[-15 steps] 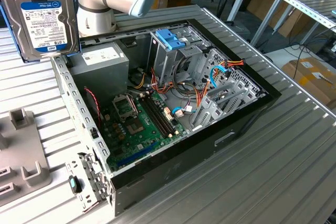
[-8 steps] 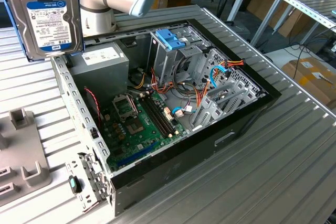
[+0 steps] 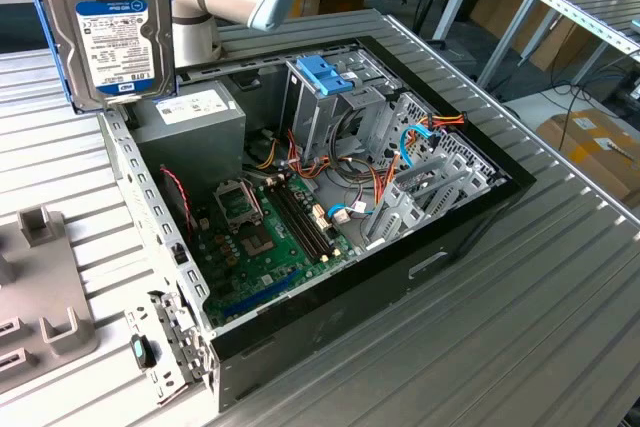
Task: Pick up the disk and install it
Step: 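Pick up the disk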
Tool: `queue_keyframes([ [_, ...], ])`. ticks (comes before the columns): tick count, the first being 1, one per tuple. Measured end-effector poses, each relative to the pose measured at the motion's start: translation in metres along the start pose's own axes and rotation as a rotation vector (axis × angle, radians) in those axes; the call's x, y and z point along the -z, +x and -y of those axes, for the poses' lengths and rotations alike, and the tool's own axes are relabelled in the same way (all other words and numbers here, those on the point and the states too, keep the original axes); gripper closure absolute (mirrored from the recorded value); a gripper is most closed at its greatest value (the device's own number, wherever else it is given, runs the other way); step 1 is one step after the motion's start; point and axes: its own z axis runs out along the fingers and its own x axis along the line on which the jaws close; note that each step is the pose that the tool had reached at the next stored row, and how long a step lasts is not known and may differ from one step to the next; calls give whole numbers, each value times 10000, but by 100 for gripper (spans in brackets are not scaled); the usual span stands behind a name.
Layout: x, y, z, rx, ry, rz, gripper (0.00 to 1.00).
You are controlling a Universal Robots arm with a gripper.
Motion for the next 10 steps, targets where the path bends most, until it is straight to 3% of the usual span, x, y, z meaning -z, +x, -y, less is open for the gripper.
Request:
queue_keyframes([
  [5, -2, -5, 151, 0, 0, 0, 65],
  [9, -6, -11, 372, 0, 0, 0, 65],
  [10, -6, -12, 399, -1, 0, 0, 65],
])
